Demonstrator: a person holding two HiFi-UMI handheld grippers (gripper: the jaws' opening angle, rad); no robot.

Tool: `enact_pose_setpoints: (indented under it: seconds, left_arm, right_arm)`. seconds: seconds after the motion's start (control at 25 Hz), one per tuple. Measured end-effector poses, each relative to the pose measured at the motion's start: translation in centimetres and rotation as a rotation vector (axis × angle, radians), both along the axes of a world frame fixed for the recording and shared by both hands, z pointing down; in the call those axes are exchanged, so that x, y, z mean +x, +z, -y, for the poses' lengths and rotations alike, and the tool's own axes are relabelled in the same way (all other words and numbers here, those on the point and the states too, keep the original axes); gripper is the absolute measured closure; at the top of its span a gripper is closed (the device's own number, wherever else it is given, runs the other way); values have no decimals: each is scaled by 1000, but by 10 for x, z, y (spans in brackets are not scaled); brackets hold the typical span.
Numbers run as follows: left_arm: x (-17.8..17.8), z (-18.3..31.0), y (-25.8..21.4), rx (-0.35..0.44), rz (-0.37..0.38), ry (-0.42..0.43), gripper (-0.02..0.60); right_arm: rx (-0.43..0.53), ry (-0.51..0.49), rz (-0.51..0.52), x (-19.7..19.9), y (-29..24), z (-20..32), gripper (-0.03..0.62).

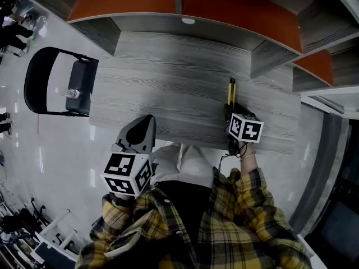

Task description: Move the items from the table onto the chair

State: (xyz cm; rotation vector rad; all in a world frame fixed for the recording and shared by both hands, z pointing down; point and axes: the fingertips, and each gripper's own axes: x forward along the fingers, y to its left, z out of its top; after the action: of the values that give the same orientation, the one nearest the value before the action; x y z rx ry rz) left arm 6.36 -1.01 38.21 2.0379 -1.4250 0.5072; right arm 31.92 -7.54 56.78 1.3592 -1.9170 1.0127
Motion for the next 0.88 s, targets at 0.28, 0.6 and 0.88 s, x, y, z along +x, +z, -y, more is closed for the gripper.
enact_pose_setpoints:
  seconds: [0.28,0.6,0.88]
  left_arm:
    - [-6,-6,4,-15,3,-9,578]
    - [-14,-9,5,-16,0,-26,578]
    - [-10,-10,2,-3,-4,-17,578]
  right_arm:
    - [-22,12,-72,5,20,-1,436]
    - [2,-8,-180,8,26,-1,441]
    - [-23,24,-108,9,22,-5,467]
